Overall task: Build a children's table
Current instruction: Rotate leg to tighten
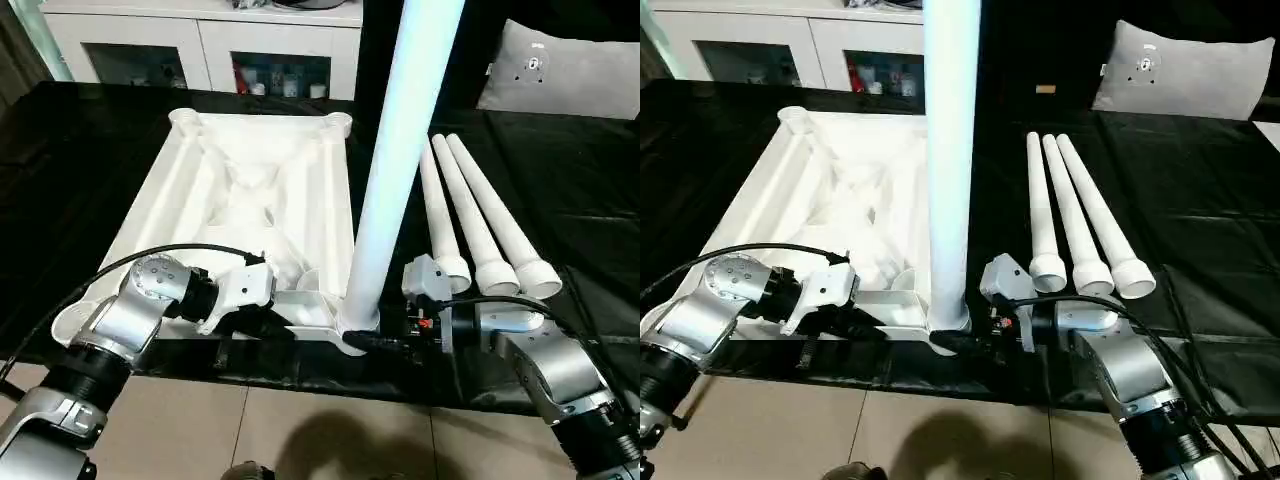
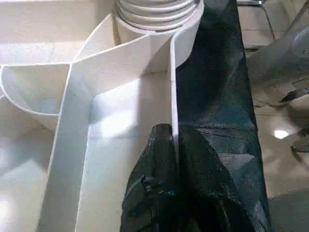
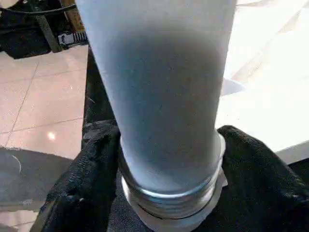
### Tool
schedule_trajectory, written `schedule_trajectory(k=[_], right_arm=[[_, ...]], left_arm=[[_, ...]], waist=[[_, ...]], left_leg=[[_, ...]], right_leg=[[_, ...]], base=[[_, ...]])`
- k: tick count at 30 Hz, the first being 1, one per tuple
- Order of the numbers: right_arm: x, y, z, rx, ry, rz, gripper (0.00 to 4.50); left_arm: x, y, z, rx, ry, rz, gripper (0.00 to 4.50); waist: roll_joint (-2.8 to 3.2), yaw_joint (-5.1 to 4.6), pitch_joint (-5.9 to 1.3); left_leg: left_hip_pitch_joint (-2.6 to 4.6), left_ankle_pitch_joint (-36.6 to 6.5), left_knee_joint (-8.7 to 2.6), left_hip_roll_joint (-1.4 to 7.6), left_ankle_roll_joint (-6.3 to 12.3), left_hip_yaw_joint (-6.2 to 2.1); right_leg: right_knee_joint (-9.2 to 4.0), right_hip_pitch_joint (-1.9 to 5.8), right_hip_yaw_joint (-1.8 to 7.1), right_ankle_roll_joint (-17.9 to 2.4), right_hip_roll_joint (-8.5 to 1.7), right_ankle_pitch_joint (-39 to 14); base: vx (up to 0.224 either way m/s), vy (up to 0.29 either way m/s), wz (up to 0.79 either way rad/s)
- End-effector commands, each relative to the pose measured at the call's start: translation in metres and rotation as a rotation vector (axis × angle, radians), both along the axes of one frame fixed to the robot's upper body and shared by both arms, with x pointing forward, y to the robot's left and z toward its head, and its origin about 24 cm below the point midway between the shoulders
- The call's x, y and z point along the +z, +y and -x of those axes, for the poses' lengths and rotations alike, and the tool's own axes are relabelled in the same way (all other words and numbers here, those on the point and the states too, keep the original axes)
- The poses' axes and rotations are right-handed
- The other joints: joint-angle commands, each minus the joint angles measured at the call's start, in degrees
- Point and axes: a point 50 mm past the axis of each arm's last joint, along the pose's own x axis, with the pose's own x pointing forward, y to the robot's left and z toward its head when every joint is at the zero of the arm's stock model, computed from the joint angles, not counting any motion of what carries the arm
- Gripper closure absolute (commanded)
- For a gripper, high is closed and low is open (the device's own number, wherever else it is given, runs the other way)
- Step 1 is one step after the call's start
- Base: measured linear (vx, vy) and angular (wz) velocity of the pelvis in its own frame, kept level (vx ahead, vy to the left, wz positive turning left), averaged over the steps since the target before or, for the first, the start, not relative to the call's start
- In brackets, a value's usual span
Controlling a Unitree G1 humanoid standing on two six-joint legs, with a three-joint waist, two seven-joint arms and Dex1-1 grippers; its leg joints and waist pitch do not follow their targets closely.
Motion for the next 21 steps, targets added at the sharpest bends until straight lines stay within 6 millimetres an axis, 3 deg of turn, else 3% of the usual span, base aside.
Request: schedule_trajectory(k=[1, 4, 5, 7, 8, 12, 18, 19, 21], right_arm=[[-0.004, 0.001, 0.002, 0.027, 0.035, -0.005, 1.56], [-0.006, 0.001, 0.004, 0.03, 0.052, -0.008, 1.67], [-0.007, 0.001, 0.004, 0.026, 0.065, -0.013, 1.71], [-0.009, 0.001, 0.005, 0.022, 0.078, -0.019, 1.74], [-0.01, 0.001, 0.005, 0.018, 0.084, -0.021, 1.75], [-0.013, 0.003, 0.006, -0.008, 0.114, -0.034, 1.77], [-0.027, 0.011, 0.002, -0.173, 0.175, -0.03, 1.78], [-0.029, 0.013, 0.002, -0.197, 0.178, -0.03, 1.78], [-0.035, 0.019, 0.0, -0.299, 0.189, -0.035, 1.78]], left_arm=[[0.008, -0.005, -0.003, -0.05, -0.032, -0.014, 4.5], [0.007, -0.004, -0.003, -0.047, -0.024, -0.018, 4.5], [0.007, -0.004, -0.003, -0.044, -0.019, -0.017, 4.5], [0.007, -0.003, -0.003, -0.042, -0.014, -0.015, 4.5], [0.007, -0.003, -0.004, -0.037, -0.012, -0.01, 4.5], [0.008, -0.003, -0.004, -0.024, -0.006, 0.001, 4.5], [0.009, -0.007, -0.004, 0.071, -0.012, 0.034, 4.5], [0.009, -0.008, -0.005, 0.096, -0.02, 0.033, 4.5], [0.011, -0.013, -0.007, 0.208, -0.017, 0.079, 4.5]], waist=[[0.52, -0.02, -4.96], [0.5, 0.06, -4.97], [0.07, 0.04, -4.97], [0.33, 0.19, -5.03], [-0.06, 0.1, -4.97], [0.24, 0.27, -4.97], [0.3, -0.17, -4.55], [0.56, -0.56, -4.31], [0.37, -1.24, -4.2]], left_leg=[[1.46, -8.3, -3.51, 3.26, 2.58, -1.18], [1.41, -8.1, -3.51, 3.24, 2.53, -1.19], [1.41, -7.8, -3.5, 3.24, 2.68, -1.12], [1.41, -7.2, -3.41, 3.25, 2.99, -1.14], [1.34, -7.1, -3.44, 3.23, 3.09, -1.07], [1.39, -7.0, -3.42, 3.25, 3.08, -1.11], [1.56, -10.8, -3.9, 3.22, 0.99, -1.25], [1.58, -12.8, -4.15, 3.14, -0.03, -1.4], [1.59, -14.3, -4.41, 3.19, -1.16, -1.56]], right_leg=[[-3.57, 2.79, 2.03, -16.2, -4.41, 0.0], [-3.5, 2.82, 2.03, -16.2, -4.4, 0.3], [-3.53, 2.84, 2.06, -16.2, -4.36, 0.5], [-3.44, 2.8, 2.04, -16.2, -4.41, 0.8], [-3.49, 2.83, 2.05, -16.2, -4.36, 0.8], [-3.46, 2.75, 2.03, -16.0, -4.4, 0.0], [-4.06, 2.46, 2.08, -15.0, -4.51, -6.0], [-4.31, 2.27, 2.07, -14.5, -4.48, -9.2], [-4.51, 2.31, 2.11, -13.9, -4.56, -11.9]], base=[[0.0, 0.0, 0.0], [0.0, 0.0, 0.0], [0.0, 0.0, 0.0], [0.0, 0.0, 0.0], [0.0, 0.0, 0.0], [0.0, 0.0, 0.0], [0.0, 0.0, 0.0], [0.0, 0.0, 0.0], [0.0, 0.0, 0.0]])
